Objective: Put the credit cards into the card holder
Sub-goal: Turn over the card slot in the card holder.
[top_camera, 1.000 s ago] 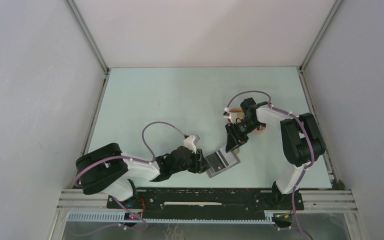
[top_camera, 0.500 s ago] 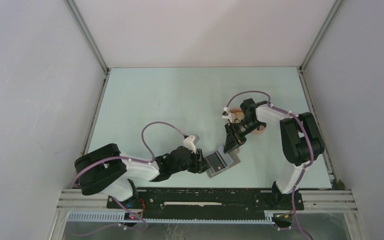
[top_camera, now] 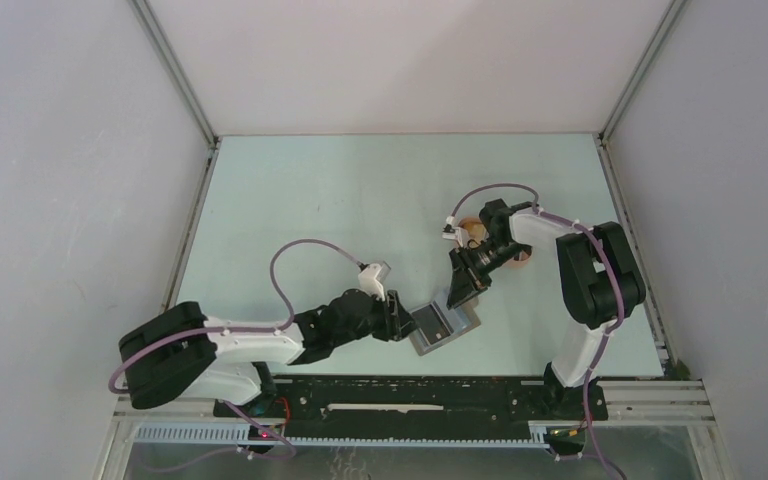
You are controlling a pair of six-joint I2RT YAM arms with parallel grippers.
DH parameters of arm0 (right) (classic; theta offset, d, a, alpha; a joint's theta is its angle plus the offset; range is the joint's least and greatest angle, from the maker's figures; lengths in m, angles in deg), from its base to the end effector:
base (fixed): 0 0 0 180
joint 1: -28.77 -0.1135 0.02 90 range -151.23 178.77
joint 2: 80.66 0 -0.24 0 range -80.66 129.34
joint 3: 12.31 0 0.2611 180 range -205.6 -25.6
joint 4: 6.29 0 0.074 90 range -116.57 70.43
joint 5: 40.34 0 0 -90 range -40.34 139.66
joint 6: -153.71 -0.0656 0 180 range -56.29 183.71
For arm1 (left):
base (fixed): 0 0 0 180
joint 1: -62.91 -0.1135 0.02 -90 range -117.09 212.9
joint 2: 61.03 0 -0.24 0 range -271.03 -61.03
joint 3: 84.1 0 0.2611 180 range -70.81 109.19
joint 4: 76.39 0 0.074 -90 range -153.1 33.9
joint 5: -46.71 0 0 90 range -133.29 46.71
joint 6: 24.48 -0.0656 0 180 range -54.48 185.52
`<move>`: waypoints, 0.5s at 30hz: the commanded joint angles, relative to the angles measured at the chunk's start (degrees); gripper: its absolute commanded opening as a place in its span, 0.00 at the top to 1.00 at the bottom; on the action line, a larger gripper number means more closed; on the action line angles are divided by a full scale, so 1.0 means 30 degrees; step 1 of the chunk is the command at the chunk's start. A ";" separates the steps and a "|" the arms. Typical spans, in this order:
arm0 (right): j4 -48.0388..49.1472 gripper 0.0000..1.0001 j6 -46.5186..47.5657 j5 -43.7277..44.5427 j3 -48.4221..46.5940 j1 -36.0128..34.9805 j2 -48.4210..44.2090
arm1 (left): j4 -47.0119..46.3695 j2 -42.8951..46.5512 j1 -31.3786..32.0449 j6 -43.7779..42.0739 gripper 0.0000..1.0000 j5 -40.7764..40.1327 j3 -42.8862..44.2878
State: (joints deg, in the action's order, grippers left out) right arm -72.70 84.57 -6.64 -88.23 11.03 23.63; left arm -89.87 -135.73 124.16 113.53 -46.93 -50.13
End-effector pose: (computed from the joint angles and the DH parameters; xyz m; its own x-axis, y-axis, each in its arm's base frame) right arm 0.2689 0.1433 0.1120 -0.8502 -0.4794 -0.2173 -0.4343 0.4054 0.8044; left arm 0.1376 -0.2422 0.1108 -0.7775 -0.1250 -0.6164 0.4035 0.6526 -0.6413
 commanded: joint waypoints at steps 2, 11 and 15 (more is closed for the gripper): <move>-0.0833 0.68 0.0798 -0.1103 -0.0836 -0.0256 0.0312 | 0.0465 0.1262 -0.0115 -0.0257 0.53 -0.0108 0.0683; -0.1099 0.71 0.0944 -0.1389 -0.0935 -0.0355 0.0675 | -0.0359 -0.1479 -0.0273 -0.0235 0.54 0.0942 0.2302; -0.1050 0.75 0.0869 -0.1369 -0.0932 -0.0447 0.0974 | -0.1226 -0.2428 -0.0462 -0.0011 0.54 0.1067 0.2441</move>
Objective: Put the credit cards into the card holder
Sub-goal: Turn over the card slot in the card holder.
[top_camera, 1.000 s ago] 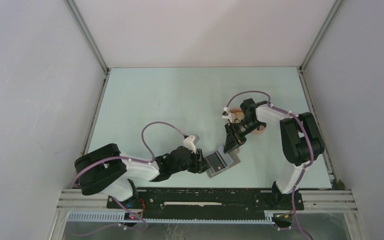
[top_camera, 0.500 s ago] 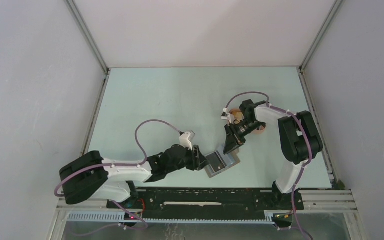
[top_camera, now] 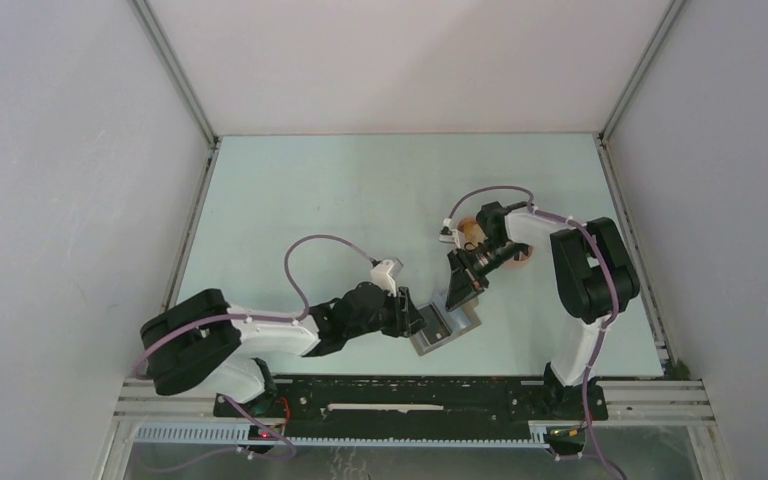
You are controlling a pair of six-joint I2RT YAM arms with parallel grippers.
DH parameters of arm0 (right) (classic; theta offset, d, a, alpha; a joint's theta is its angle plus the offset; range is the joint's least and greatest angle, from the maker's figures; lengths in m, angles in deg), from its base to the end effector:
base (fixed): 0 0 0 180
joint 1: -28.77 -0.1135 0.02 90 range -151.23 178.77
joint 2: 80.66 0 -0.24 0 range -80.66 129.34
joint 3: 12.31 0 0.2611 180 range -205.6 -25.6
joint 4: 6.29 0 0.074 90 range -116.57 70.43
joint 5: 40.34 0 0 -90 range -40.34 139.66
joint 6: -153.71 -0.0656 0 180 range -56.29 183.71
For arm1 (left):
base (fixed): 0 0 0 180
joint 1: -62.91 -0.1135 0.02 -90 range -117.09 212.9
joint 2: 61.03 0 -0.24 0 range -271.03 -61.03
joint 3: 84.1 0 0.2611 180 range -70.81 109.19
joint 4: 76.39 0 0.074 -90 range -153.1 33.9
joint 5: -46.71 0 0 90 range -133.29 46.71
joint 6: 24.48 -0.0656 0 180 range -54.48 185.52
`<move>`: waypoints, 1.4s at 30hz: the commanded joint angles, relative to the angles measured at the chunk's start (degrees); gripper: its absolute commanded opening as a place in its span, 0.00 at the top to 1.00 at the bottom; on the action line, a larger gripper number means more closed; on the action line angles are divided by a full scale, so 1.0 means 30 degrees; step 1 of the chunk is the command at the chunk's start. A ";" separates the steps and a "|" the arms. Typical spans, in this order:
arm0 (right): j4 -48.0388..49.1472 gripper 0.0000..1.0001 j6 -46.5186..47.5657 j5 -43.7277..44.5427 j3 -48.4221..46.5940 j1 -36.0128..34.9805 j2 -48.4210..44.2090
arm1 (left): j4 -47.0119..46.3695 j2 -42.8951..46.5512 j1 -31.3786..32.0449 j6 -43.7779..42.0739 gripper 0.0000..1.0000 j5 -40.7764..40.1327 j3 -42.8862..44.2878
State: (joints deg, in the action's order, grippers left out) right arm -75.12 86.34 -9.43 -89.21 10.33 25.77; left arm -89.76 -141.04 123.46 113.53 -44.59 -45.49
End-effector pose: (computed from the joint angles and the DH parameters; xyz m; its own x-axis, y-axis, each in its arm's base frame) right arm 0.2662 0.1481 0.1085 -0.8493 -0.4915 -0.1924 -0.4019 0.3658 0.8394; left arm 0.1475 -0.2583 0.1116 -0.7943 -0.1045 -0.5985 0.4041 0.6447 -0.6489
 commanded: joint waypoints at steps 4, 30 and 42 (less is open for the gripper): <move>-0.0358 0.80 0.0305 -0.0517 -0.0668 -0.0269 0.0404 | -0.1680 -0.1206 -0.0389 0.0065 0.55 0.0734 0.0993; -0.1198 0.83 0.0860 -0.1608 -0.1002 -0.1209 0.1735 | -0.3815 -0.2119 -0.1181 0.1399 0.53 0.1331 0.0055; -0.0782 0.82 0.0366 -0.0525 -0.1002 -0.1146 0.2030 | -0.5329 -0.2905 -0.1594 0.2121 0.47 0.1978 -0.0411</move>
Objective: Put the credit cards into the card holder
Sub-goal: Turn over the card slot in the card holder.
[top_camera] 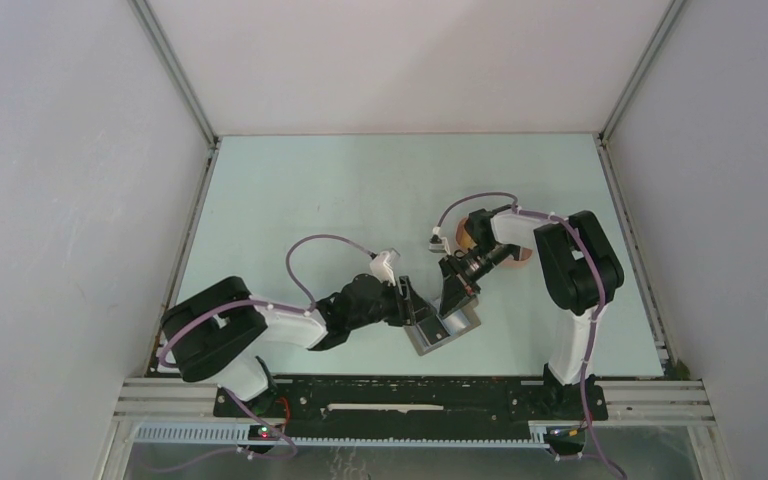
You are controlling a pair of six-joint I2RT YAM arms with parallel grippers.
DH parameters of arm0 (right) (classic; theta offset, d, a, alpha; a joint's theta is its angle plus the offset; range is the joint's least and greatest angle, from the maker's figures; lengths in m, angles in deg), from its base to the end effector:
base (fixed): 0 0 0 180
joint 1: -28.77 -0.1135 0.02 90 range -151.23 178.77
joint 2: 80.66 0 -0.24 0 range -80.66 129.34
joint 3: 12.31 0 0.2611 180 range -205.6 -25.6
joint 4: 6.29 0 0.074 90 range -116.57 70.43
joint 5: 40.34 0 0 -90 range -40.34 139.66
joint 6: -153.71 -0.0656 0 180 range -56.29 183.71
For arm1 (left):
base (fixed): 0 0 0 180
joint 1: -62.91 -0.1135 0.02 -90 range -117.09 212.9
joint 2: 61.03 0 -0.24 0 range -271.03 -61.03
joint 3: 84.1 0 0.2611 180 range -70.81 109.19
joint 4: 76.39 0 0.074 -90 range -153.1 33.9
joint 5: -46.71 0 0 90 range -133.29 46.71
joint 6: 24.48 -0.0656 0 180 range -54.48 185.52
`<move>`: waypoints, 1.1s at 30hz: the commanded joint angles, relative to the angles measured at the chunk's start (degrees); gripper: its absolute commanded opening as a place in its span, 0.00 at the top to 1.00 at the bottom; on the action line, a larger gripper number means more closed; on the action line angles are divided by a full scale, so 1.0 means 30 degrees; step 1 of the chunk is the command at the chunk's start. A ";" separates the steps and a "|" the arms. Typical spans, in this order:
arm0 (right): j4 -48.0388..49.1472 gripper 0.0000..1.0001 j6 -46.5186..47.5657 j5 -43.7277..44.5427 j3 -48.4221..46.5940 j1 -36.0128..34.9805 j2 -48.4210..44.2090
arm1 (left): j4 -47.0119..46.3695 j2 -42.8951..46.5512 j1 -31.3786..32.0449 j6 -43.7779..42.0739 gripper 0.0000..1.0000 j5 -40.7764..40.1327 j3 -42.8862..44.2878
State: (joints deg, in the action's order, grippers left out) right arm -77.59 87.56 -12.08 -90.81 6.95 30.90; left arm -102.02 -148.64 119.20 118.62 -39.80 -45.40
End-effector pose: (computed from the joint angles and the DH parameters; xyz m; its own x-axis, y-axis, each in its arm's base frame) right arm 0.2579 0.1655 0.0925 -0.8334 -0.5399 -0.1182 -0.3391 0.3307 0.8807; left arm 0.1686 -0.2599 0.1014 -0.8205 -0.2084 -0.5323 0.3418 0.5676 -0.7490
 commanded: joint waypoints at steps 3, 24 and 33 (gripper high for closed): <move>0.0097 0.84 -0.0106 0.0490 -0.0472 -0.0013 0.0340 | -0.1614 -0.0703 -0.0288 0.0683 0.46 0.0596 -0.0473; 0.0886 0.85 -0.0701 0.1806 -0.0354 0.0064 -0.0205 | -0.2497 -0.1521 -0.0538 0.1441 0.50 0.0954 -0.1123; 0.1067 0.69 -0.0036 0.2135 -0.0289 0.0183 -0.2287 | -0.2497 -0.2023 -0.0622 0.1679 0.51 0.1057 -0.0984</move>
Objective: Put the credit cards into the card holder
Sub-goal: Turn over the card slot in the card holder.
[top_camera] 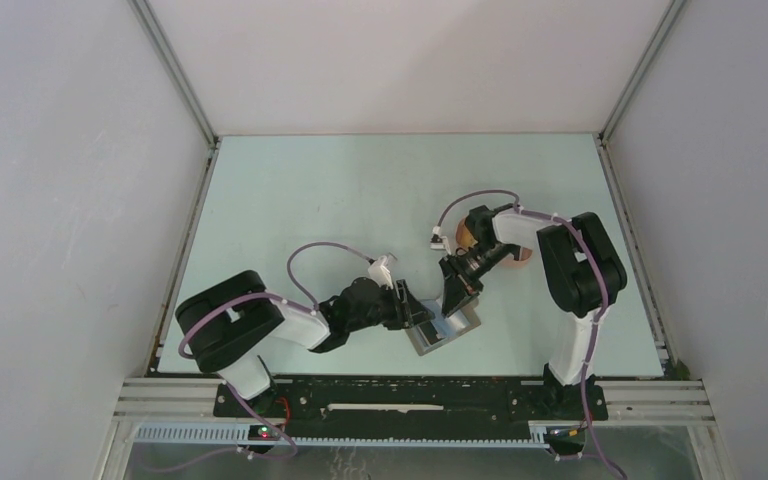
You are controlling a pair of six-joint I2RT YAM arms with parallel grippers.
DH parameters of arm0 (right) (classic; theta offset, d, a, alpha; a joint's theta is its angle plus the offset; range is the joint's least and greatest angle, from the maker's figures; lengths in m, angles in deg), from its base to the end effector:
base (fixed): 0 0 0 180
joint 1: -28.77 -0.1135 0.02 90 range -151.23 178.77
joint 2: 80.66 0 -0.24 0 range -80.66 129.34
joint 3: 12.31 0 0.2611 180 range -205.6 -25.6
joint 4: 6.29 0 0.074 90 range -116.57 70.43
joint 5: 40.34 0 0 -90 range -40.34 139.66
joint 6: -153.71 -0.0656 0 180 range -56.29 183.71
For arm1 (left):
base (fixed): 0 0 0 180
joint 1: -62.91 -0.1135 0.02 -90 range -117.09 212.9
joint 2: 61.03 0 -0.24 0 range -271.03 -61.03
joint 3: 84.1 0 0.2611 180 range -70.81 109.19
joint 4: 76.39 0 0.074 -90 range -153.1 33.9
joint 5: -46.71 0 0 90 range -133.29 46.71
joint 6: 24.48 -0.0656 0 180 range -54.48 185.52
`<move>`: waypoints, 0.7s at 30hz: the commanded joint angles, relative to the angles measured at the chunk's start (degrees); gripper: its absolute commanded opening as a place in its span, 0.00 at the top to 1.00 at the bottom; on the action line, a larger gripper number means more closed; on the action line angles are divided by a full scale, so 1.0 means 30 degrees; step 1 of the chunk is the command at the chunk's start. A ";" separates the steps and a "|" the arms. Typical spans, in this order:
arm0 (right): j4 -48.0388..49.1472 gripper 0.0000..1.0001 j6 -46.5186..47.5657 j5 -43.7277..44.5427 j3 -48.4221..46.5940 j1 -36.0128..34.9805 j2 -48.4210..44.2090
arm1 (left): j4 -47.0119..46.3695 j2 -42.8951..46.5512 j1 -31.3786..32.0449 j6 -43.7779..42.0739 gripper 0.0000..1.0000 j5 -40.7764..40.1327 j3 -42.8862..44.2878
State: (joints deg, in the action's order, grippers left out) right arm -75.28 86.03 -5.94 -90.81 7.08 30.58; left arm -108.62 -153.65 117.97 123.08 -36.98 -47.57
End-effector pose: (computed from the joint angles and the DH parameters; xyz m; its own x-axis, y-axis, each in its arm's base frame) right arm 0.2625 0.1626 0.0872 -0.8215 -0.5577 -0.1187 -0.3945 0.4056 0.8246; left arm 0.1682 -0.2533 0.0803 -0.8605 -0.2330 -0.4531 0.2724 0.5410 -0.7957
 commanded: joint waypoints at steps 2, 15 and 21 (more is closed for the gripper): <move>0.0612 0.68 0.0697 0.0505 -0.0122 0.0112 -0.2990 | -0.0296 -0.0448 -0.0236 0.0222 0.52 0.0195 -0.0226; 0.6464 0.49 0.6230 0.4399 0.5688 -0.3330 -1.2222 | -0.0296 -0.0736 -0.0364 0.0383 0.52 0.0511 -0.0234; 0.7383 0.34 0.7219 0.7086 0.6385 -0.5672 -1.2691 | -0.0311 -0.0713 -0.0397 0.0357 0.52 0.0543 -0.0248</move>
State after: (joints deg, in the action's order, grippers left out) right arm -58.29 103.04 8.40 -71.69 -7.70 -7.74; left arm -110.33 -155.03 117.25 124.11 -35.65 -47.57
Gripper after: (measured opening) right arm 0.650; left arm 0.480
